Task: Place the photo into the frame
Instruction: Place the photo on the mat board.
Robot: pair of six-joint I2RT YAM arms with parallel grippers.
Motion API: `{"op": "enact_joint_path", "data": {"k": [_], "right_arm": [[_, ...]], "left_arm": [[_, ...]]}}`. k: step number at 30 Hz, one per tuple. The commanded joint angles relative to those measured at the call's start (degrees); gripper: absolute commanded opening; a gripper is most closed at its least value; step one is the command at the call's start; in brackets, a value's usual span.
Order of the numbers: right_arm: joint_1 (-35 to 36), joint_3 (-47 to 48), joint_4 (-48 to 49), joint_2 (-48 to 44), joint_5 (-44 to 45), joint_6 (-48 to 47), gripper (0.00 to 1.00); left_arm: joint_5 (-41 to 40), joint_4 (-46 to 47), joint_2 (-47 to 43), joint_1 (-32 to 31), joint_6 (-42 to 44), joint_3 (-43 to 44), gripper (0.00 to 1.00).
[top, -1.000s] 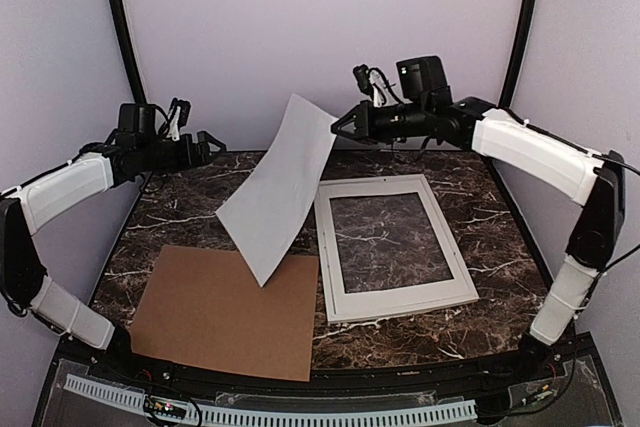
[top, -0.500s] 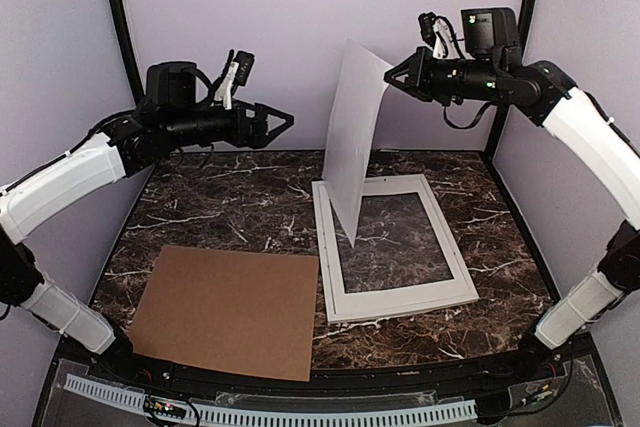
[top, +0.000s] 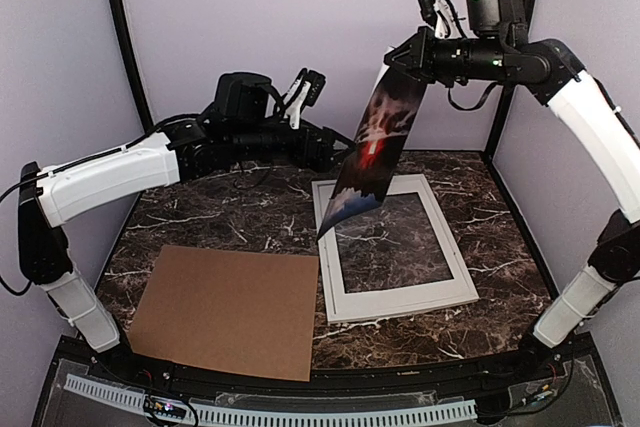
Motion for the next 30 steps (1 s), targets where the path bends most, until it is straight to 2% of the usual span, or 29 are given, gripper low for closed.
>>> {"op": "enact_joint_path", "data": {"k": [1, 9, 16, 19, 24, 30], "right_arm": [[0.5, 6.4, -5.5, 1.4, -5.2, -4.3, 0.0], [1.0, 9.6, -6.3, 4.5, -16.8, -5.2, 0.0], [3.3, 14.6, -10.8, 6.3, -23.0, -7.6, 0.0], [3.6, 14.9, -12.6, 4.9, -24.5, -8.5, 0.0], [0.4, 8.6, -15.4, -2.1, -22.8, -9.4, 0.0], [-13.4, -7.6, -21.2, -10.4, -19.6, -12.8, 0.0]], "left_arm": [[-4.4, -0.1, -3.5, 0.2, 1.3, 1.6, 0.95], [-13.3, -3.9, -12.3, 1.0, 4.1, -3.7, 0.97], [-16.1, -5.5, -24.5, 8.5, 3.7, -10.4, 0.98], [-18.2, -6.4, -26.8, 10.1, 5.6, -11.2, 0.99], [-21.4, -10.3, -25.2, 10.3, 7.4, -8.7, 0.99], [-20.3, -9.3, -22.6, 10.3, 7.3, -8.1, 0.99]]}}
